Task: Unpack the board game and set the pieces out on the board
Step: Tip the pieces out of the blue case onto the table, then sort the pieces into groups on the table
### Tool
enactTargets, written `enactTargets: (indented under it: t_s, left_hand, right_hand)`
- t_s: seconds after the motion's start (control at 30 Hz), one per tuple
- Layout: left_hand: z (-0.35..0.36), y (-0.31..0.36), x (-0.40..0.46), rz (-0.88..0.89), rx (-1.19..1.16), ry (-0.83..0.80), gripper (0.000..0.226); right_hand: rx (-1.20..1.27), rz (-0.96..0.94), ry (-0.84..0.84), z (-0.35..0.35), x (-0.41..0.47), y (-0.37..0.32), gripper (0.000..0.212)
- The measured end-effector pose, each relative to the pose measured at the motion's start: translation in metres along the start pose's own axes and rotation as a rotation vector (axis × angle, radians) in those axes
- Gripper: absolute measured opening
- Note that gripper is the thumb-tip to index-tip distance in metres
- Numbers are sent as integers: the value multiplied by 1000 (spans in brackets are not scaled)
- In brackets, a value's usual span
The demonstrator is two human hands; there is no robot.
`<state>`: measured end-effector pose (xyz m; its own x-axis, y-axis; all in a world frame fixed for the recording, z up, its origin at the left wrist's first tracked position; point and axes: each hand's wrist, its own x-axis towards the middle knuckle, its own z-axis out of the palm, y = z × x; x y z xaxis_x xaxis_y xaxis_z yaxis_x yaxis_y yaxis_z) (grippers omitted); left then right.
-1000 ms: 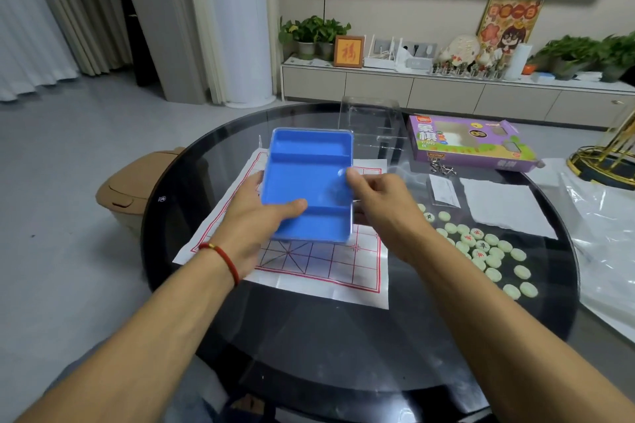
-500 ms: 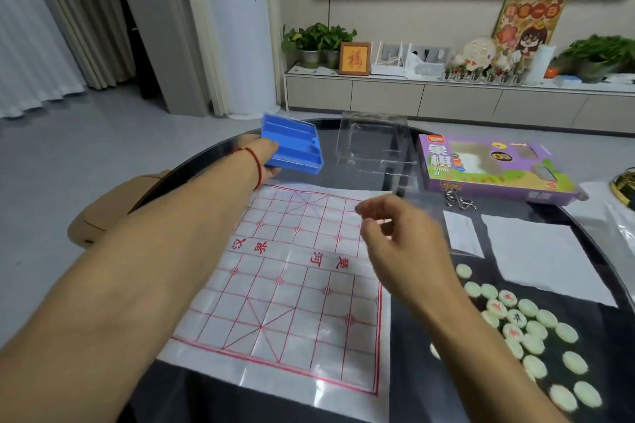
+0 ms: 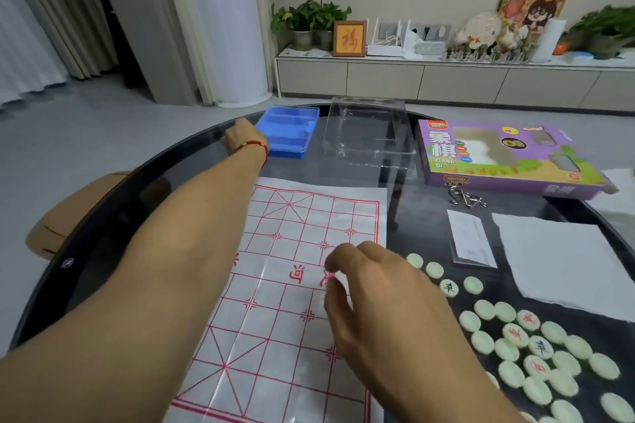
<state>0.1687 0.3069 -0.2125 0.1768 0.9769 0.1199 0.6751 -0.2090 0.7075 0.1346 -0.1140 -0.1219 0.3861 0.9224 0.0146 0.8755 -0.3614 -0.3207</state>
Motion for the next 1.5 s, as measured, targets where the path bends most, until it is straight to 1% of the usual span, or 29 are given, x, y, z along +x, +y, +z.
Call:
enactTargets:
  t_s: [0.13,0.2,0.3,0.4,0.43,0.5,0.57,0.67,0.83,0.93,1.03,1.1,1.2,1.23,1.3,1.33,1.4,1.47,1.5]
  left_hand:
    - [-28,7,-34,15,158,42,32]
    - [-49,7,-76,115,151,8,33]
    - [-97,-18,-171,335,177,-155,40]
    - [-143,-58,-258,539,267,-278,38]
    - [-155,-72,-277,562,327,-351,41]
    - [-169,-96,-303,579,506,-500,53]
    - [-170,-113,-317,596,652,-562,61]
    - [-167,-121,-317,604,695,-535,63]
    - [-169,-125,-307,625,679,-526,71]
    - [-181,-115,-309,648,622,-484,75]
    - [-188,-95,-320,706,571,-391,80]
    - [-183,-81,-338,760,487,-352,74]
    - [-161,-61,-382,932,236,-322,52]
    - [-149,-52,-396,1005,152,-310,44]
    - [-123,-32,-415,1114,33,-307,35]
    - [-113,-23,-421,1150,22,-317,32]
    - [-94,-8,-426,1217,86,-333,27]
    - [-82,1,-427,1265,186,-331,30]
    - [-78,3,-427,1276,223,-321,32]
  right_hand:
    - [-70,-9,-74,5,-2,1,28]
    - [-106,-38,-145,15,-3,-2,32]
    - [-171,-46,-203,29,-4,-11,42]
    - [-186,-61,-240,37,-9,-16,48]
    - [-175,-65,-272,39,-11,-17,51]
    - [-171,-63,-327,43,-12,-17,56]
    - [-169,-62,-355,45,-10,-16,59]
    - [-121,-65,-342,48,-8,-16,60]
    - [-161,-91,-154,46,-24,-10,59]
    - [-134,-68,-41,30,-38,-1,48]
    - [-116,66,33,7,-54,23,30]
    - [-134,178,97,-9,-69,44,22]
    - [-139,311,162,-20,-99,74,17]
    - [-127,336,159,-19,-110,81,15]
    - [-110,351,120,-14,-130,91,11]
    - [-114,342,99,-11,-137,93,12]
    - [-141,301,94,-4,-146,96,20]
    - [-179,241,128,1,-149,98,25]
    - [-196,218,143,4,-149,99,24]
